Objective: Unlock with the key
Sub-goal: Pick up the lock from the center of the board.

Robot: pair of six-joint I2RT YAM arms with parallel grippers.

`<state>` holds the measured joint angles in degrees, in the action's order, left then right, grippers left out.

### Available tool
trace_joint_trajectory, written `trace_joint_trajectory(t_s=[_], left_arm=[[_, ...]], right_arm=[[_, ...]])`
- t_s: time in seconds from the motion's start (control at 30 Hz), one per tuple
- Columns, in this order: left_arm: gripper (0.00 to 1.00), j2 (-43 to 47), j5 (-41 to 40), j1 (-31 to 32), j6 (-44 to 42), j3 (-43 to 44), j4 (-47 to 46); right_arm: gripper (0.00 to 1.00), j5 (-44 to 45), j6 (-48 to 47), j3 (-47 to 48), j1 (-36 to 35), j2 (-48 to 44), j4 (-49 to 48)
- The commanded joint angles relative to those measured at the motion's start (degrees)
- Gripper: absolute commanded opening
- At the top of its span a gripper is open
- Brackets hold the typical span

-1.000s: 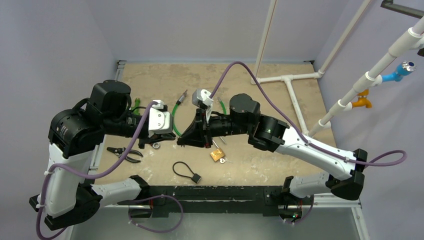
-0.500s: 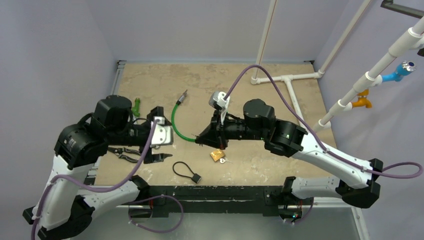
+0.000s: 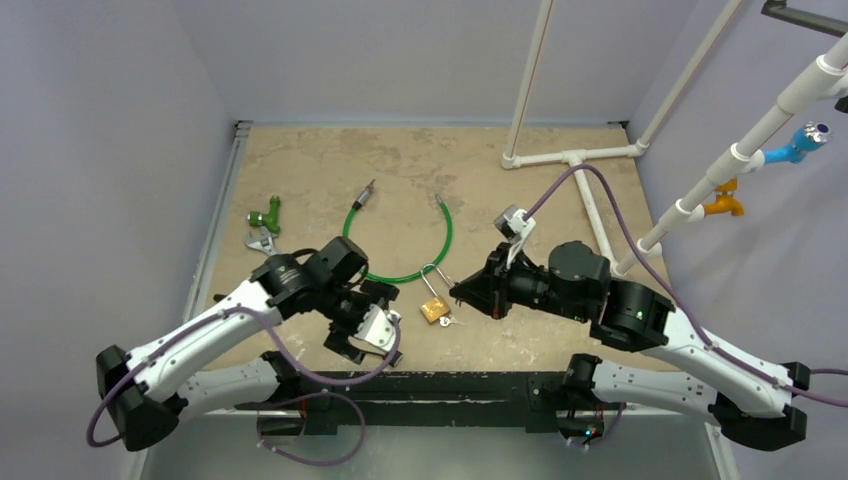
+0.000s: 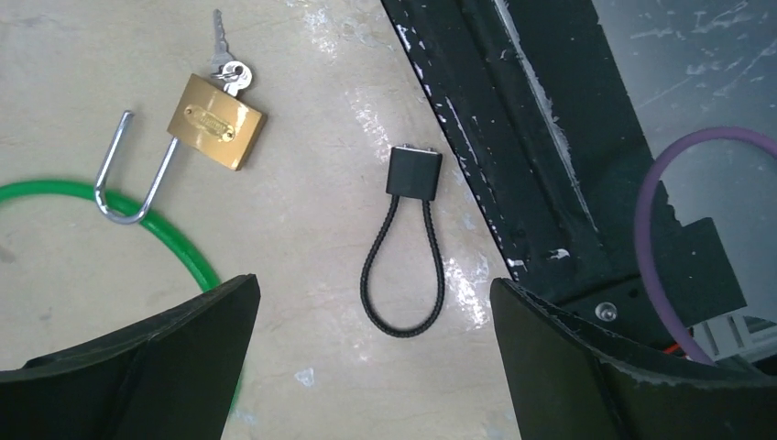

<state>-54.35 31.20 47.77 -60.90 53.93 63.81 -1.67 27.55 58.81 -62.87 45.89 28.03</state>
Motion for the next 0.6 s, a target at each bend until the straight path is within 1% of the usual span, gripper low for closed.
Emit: trace_joint_trajectory(t_s=[0.0, 0.07, 0.17, 0.3, 0.37, 0.57], left_arm=[[0.97, -7.5, 0.8, 2.0, -3.4, -2.3, -9.2], [0.97, -11.1, -0.1, 3.5, -3.4, -2.6, -11.2], [0.90, -17.0, -2.4, 6.3, -2.3, -2.8, -13.9], [0.85, -19.4, -8.9, 11.3, 0.1, -7.8, -19.6], [0.82, -21.1, -11.1, 13.3, 2.0, -8.5, -20.0], [0.79, -24.4, -12.5, 14.8, 6.0, -8.2, -21.9]], right_arm=[[0.00, 5.7, 2.5, 0.7, 0.2, -3.4, 1.4], [0.00, 6.3, 2.7, 1.2, 0.2, -4.2, 2.1], [0.00, 7.3, 2.8, 2.5, 0.2, -5.1, 3.1], [0.00, 8.8, 2.8, 4.4, 0.2, -6.0, 4.6], [0.00, 9.2, 2.6, 5.3, 0.2, -6.2, 5.2], [0.00, 10.0, 2.2, 7.0, 0.2, -6.6, 6.0]])
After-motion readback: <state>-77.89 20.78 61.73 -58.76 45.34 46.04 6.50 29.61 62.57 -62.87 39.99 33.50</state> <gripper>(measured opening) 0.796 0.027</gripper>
